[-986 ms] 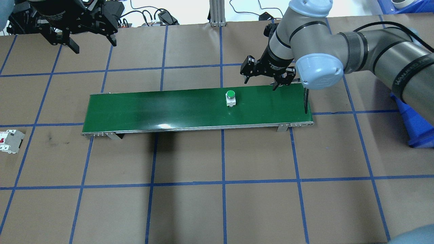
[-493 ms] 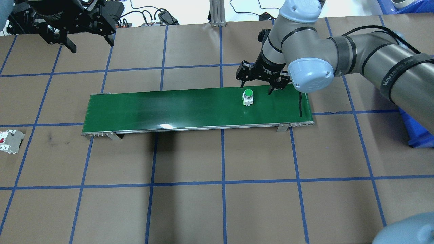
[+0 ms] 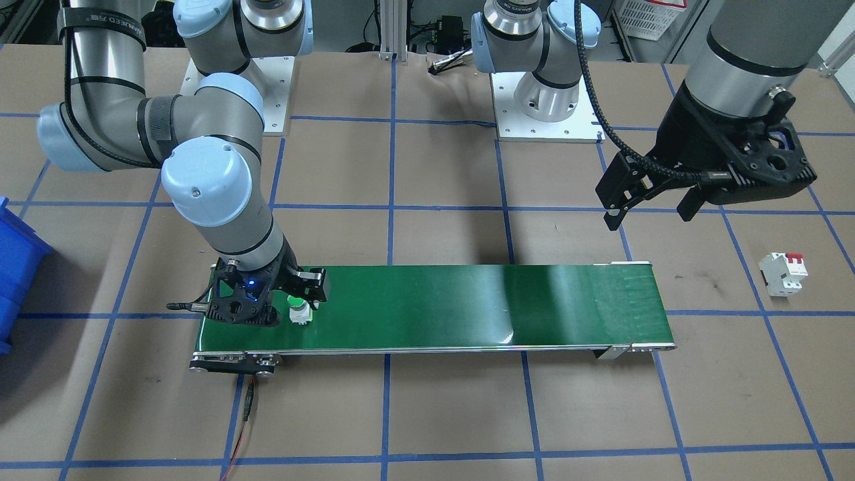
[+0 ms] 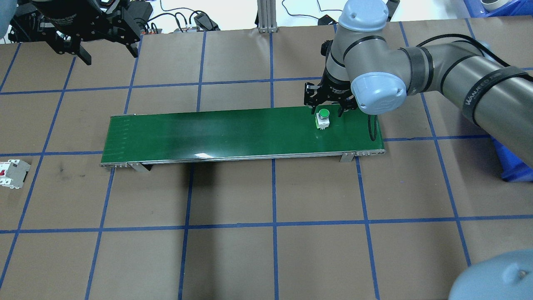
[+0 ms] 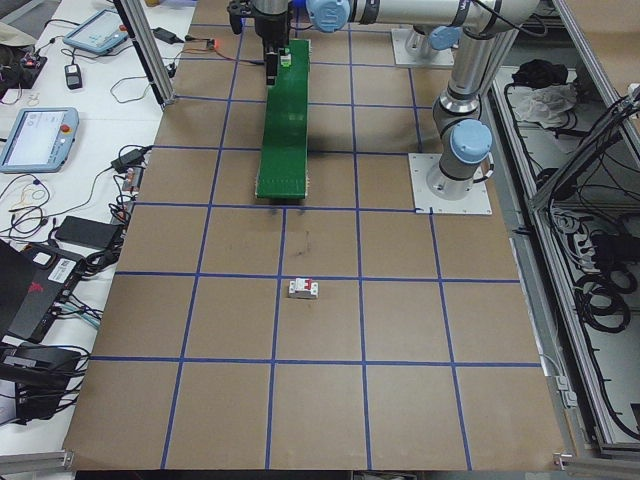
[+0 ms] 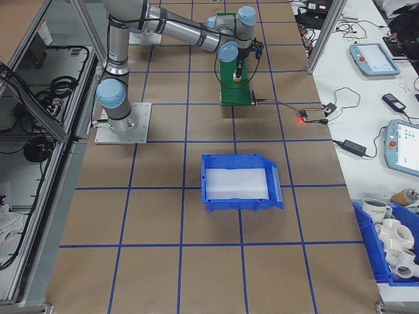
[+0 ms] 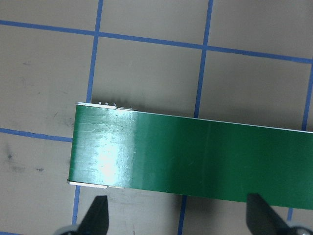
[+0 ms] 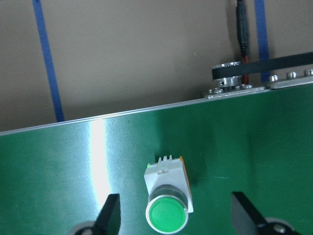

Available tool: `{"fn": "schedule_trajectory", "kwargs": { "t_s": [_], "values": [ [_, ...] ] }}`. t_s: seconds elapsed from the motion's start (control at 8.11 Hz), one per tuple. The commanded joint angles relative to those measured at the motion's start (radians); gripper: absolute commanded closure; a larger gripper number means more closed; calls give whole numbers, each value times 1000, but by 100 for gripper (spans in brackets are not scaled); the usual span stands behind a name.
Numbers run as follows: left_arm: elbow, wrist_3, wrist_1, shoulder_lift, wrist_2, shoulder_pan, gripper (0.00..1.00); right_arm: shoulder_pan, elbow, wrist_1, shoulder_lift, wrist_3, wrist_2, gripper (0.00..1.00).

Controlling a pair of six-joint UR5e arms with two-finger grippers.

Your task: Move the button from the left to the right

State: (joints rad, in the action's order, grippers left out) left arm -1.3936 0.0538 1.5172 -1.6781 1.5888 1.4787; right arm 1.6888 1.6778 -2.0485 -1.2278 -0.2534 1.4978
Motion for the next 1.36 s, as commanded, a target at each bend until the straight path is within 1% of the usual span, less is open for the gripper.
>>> {"fn": "schedule_trajectory", "kwargs": {
  "t_s": [0.0,0.12,0.37,0.49,0.62,0.74,0.86,0.99,1.11,1.23],
  "values": [
    [1,0,0,1,0,0,0,-1,-1,8,1,126,105,91],
    [-1,0,0,1,0,0,0,-1,-1,13,2,129,107,100],
    [-1,0,-2,1,-6,-1,0,-8,-18,21,-8,147,116,100],
    [-1,0,-2,1,-6,-2,0,-33,-38,22,-27,169,121,100],
    [-1,0,-2,1,-6,-2,0,-91,-52,36,-60,219,134,100],
    [-1,0,-2,1,-6,-2,0,-168,-55,72,-93,296,128,100],
    [-2,0,3,1,-6,-2,0,-258,-55,83,-114,406,125,100],
    [-1,0,0,1,-4,-2,0,-340,-56,111,-140,496,124,100],
    [-4,6,1,0,-10,0,0,-410,-58,131,-171,607,134,100],
    [-16,6,-2,1,-12,0,0,-517,-59,134,-195,767,136,99]
  ]
}}
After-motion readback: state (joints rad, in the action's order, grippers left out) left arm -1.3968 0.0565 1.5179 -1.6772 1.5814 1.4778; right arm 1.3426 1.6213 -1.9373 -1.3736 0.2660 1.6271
